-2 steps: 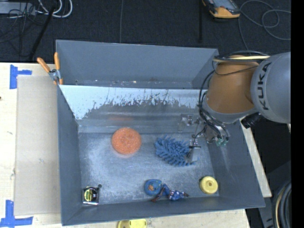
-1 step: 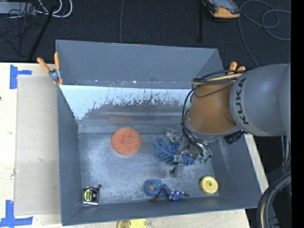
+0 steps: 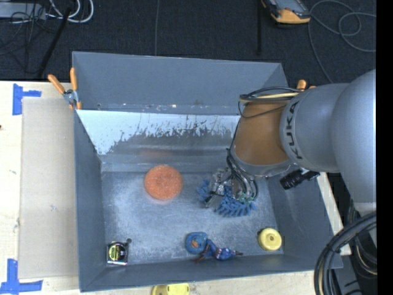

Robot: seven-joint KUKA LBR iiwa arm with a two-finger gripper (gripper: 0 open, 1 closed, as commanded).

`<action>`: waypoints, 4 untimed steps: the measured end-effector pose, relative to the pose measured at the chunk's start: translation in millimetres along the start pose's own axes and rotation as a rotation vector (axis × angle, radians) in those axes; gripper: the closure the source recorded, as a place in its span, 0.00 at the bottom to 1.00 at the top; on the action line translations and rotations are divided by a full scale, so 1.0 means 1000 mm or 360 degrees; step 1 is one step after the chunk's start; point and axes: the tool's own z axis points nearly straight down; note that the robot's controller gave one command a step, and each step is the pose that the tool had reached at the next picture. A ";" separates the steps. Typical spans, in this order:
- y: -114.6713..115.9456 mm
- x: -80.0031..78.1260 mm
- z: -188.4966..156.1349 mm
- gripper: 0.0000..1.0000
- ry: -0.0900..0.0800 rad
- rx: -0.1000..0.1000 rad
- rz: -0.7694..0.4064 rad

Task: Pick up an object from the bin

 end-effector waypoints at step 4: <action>-0.016 0.024 -0.091 1.00 0.0021 0.0006 0.0001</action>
Offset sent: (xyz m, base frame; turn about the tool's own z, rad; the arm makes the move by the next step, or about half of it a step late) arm -0.0060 0.0158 0.1224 0.0018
